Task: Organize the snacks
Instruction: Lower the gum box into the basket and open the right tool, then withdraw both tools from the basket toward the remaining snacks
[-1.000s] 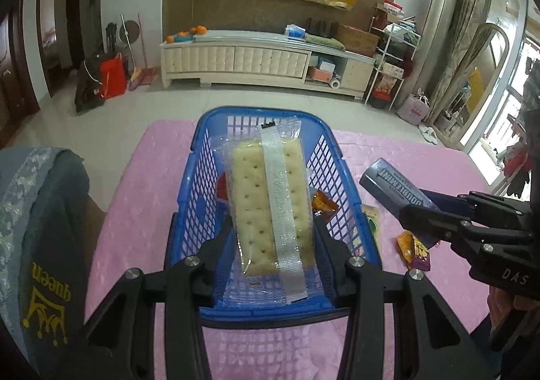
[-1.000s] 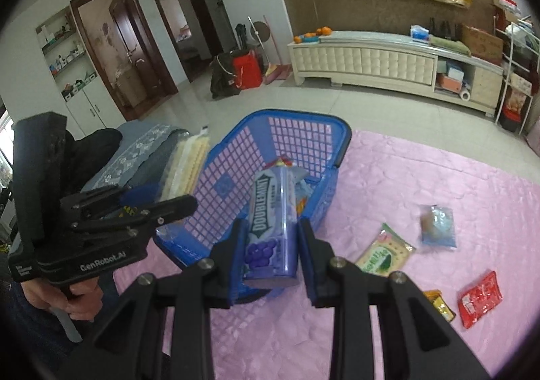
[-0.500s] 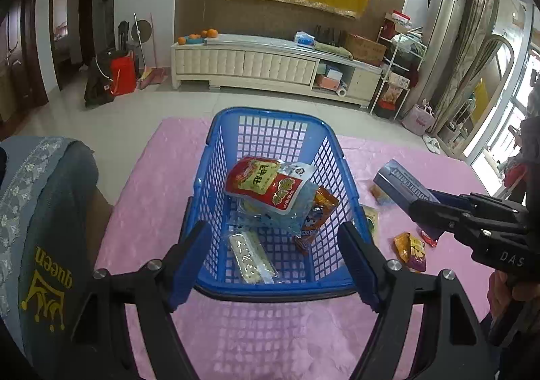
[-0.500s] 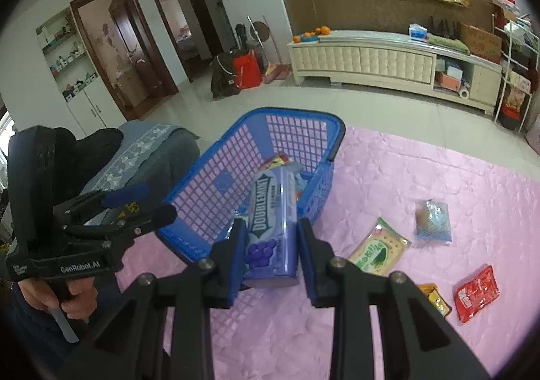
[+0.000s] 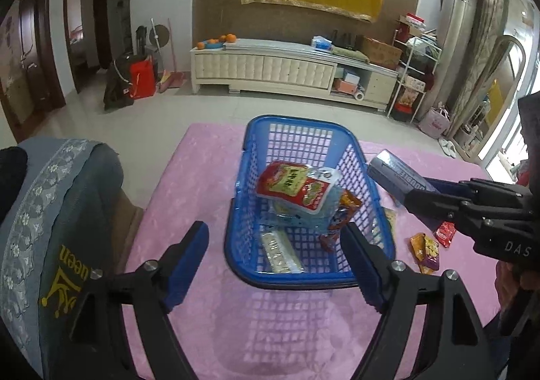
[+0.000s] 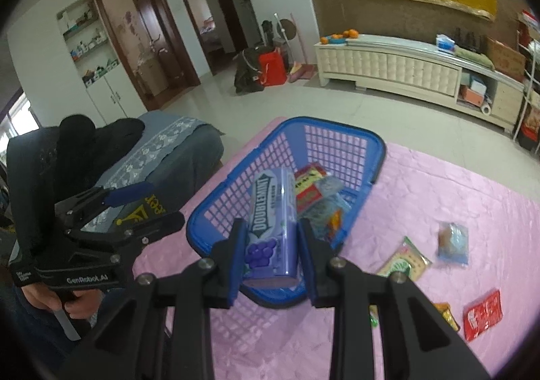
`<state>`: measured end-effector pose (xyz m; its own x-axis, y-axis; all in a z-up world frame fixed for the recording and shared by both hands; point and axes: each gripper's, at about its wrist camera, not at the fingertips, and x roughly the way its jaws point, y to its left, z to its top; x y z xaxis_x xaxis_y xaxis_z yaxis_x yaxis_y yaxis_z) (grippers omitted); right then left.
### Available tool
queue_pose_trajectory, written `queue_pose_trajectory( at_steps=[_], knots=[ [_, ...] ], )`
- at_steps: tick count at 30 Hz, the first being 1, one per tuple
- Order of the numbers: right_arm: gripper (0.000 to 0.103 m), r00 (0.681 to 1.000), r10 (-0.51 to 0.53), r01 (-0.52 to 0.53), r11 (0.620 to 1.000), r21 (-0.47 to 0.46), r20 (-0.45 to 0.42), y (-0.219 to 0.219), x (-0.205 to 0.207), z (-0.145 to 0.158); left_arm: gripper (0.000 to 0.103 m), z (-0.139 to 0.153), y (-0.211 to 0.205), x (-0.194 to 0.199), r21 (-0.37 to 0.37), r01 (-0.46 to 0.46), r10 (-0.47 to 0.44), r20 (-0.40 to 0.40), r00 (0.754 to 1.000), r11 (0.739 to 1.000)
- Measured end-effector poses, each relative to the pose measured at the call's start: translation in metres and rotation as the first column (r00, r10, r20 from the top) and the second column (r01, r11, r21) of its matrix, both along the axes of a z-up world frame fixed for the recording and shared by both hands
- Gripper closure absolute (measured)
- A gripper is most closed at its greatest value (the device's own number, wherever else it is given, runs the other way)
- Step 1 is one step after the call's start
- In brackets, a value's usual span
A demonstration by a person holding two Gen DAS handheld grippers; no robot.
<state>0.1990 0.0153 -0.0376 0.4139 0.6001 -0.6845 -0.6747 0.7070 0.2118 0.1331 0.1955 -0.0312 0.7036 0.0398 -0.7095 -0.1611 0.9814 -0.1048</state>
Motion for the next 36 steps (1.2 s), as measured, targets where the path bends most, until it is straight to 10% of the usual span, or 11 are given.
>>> queue_pose_trajectory(
  at_steps=[27,31,36],
  knots=[
    [0.067,0.977,-0.022,-0.011,0.989,-0.15,-0.214,0.102,0.042,-0.082,0.025,-0.046,0.067,0.004,-0.097,-0.098,0.09,-0.086,0.992,0.99],
    [0.027,0.983,-0.01,-0.022,0.985,-0.173,-0.184,0.102,0.036,-0.077,0.024,-0.044,0.065,0.001,-0.094,-0.108,0.102,-0.069,0.992,0.99],
    [0.022,0.993,-0.042,0.022,0.985,-0.171,-0.113,0.081,0.029,-0.058,0.025,-0.035,0.058,-0.006,-0.106,-0.098,0.095,-0.036,0.995,0.99]
  ],
)
